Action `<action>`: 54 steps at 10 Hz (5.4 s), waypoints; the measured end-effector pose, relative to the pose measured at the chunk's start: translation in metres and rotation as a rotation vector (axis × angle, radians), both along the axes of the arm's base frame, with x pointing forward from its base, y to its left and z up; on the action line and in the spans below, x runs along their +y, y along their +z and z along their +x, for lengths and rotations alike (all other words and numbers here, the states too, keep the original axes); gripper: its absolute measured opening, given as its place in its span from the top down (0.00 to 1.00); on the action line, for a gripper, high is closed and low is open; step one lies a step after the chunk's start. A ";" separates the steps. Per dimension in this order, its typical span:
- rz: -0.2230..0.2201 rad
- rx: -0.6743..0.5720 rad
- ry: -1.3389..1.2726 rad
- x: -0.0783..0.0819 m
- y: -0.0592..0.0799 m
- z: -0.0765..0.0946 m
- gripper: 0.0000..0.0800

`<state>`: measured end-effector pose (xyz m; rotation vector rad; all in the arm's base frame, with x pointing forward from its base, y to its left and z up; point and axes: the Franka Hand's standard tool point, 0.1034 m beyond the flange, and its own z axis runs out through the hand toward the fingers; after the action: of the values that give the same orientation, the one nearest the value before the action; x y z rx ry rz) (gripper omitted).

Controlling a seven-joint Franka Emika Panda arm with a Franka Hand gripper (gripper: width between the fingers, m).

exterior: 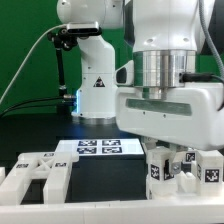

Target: Assemble chair

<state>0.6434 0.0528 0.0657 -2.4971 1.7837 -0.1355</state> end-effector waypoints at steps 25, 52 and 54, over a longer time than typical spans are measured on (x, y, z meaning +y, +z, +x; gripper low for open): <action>0.128 0.069 -0.698 0.008 0.000 0.012 0.64; 0.037 0.013 0.145 0.015 -0.003 -0.030 0.89; 0.010 0.007 0.363 0.011 -0.003 -0.029 0.72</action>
Offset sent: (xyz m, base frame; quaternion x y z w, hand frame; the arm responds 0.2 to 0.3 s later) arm 0.0000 0.0000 0.0000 0.0000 0.0000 0.0650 0.9979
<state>0.6141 0.0638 0.0623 -2.7623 1.2967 -0.0955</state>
